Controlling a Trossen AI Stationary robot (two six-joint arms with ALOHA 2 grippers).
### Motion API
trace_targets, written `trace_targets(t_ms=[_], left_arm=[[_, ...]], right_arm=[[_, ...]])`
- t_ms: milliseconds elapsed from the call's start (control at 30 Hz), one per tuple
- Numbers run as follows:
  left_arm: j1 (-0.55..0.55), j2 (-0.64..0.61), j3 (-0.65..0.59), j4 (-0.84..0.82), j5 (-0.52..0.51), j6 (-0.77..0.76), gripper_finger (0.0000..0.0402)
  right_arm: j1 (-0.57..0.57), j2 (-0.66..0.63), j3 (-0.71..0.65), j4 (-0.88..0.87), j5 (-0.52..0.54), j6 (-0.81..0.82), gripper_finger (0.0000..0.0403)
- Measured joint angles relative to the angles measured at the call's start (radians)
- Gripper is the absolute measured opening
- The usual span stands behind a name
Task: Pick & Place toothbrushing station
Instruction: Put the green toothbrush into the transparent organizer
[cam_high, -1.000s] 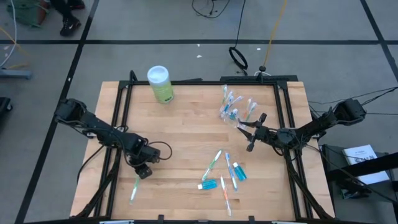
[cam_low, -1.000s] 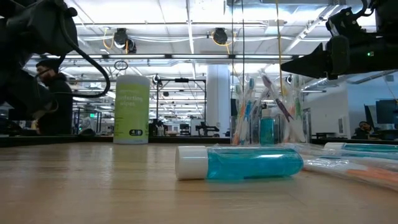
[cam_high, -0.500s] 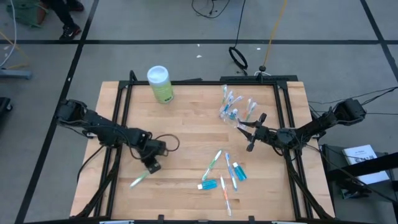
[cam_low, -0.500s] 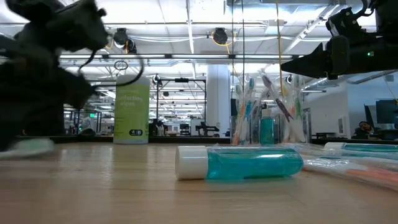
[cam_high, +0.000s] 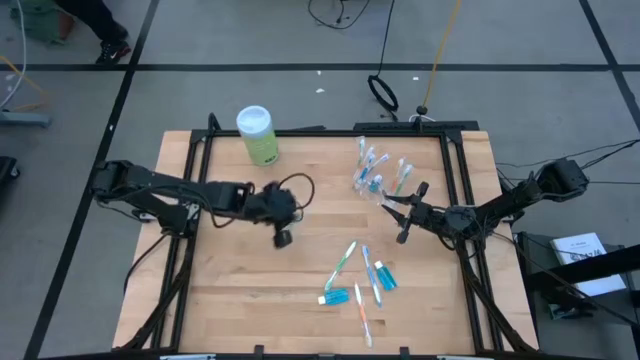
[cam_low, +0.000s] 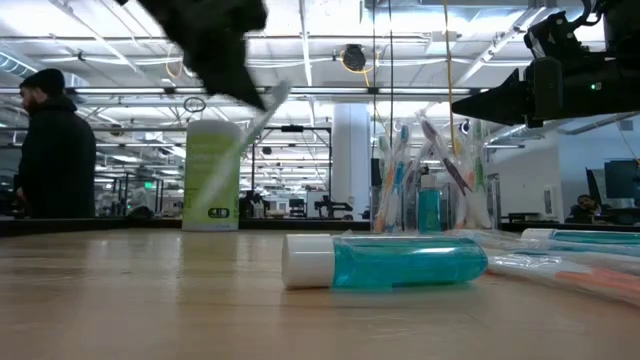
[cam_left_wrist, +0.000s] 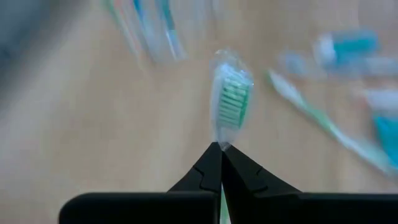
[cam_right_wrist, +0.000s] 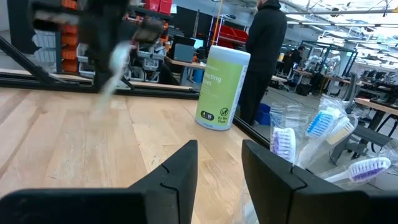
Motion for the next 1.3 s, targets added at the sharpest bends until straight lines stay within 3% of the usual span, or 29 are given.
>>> trace_targets(t_ms=[100,267,367,533,733,867,1067,1300], left_arm=[[0.027,0.002,-0.001,0.315,-0.113,0.218,0.0005],[0.079,0.076,-0.022,0.828,-0.121,0.303,0.0005],[0.112,0.157,-0.022,1.025,-0.112,0.383,0.0004],[0.184,0.337,-0.023,1.273,-0.071,0.359,0.0006],[0.268,0.478,-0.021,1.441,-0.056,0.311,0.0002],[0.302,0.537,-0.021,1.455,-0.034,0.245,0.001],[0.318,0.566,-0.021,1.378,-0.034,0.229,0.0003],[0.299,0.555,-0.021,1.413,-0.032,0.261,0.0019]], right_arm=[[0.0,0.0,0.0,0.0,0.0,0.0,0.0116],[0.0,0.0,0.0,-0.005,0.0,0.012,0.0116],[0.001,0.0,0.001,-0.02,-0.001,0.042,0.0116],[0.001,0.0,0.001,-0.046,-0.002,0.134,0.0116],[0.001,0.0,0.001,-0.092,-0.074,0.221,0.0116],[0.001,0.0,0.001,-0.091,-0.08,0.226,0.0116],[0.001,0.0,0.001,-0.09,-0.081,0.226,0.0116],[0.001,0.0,0.001,-0.091,-0.08,0.221,0.0116]])
